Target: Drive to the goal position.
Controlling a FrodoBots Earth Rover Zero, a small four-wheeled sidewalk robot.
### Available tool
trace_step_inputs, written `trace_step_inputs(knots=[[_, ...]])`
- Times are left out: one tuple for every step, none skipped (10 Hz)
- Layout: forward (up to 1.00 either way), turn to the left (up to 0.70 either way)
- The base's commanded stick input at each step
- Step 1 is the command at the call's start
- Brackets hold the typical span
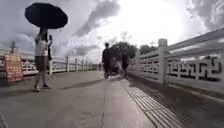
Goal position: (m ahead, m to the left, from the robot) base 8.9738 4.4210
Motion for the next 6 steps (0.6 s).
trace_step_inputs(knots=[[0.7,0.0],[0.7,0.0],[0.7,0.0],[0.7,0.0],[0.7,0.0],[0.7,0.0]])
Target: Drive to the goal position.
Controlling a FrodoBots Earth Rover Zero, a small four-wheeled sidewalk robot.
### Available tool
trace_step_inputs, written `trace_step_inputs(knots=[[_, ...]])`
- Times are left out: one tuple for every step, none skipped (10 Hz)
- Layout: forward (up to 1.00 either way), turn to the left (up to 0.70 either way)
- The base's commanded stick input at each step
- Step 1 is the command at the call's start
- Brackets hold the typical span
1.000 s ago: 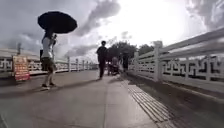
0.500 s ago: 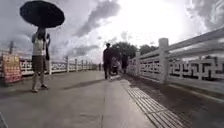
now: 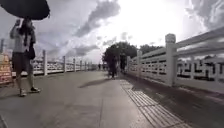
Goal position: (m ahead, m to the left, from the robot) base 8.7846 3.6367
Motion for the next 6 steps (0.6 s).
trace_step_inputs(knots=[[0.7,0.0],[0.7,0.0],[0.7,0.0],[0.7,0.0],[0.7,0.0],[0.7,0.0]])
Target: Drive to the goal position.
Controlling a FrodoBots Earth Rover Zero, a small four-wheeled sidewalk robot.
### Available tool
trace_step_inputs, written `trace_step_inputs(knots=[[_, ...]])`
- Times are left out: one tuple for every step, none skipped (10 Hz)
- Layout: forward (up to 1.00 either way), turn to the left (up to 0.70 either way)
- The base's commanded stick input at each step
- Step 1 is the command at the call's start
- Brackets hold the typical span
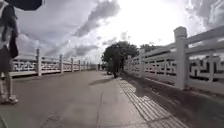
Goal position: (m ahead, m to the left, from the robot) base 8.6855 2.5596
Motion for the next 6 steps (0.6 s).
trace_step_inputs(knots=[[0.7,0.0],[0.7,0.0],[0.7,0.0],[0.7,0.0],[0.7,0.0],[0.7,0.0]])
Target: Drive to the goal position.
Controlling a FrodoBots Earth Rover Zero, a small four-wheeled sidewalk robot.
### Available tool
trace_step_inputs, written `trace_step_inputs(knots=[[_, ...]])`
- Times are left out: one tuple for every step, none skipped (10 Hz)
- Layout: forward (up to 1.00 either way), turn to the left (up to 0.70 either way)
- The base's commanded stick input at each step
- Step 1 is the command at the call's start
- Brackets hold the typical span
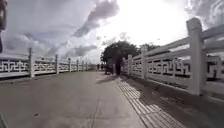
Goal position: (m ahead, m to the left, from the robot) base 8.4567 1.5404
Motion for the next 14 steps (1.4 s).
trace_step_inputs(knots=[[0.7,0.0],[0.7,0.0],[0.7,0.0],[0.7,0.0],[0.7,0.0],[0.7,0.0],[0.7,0.0],[0.7,0.02],[0.7,0.08],[0.7,0.14],[0.7,0.08],[0.7,0.0],[0.7,0.0],[0.7,0.0]])
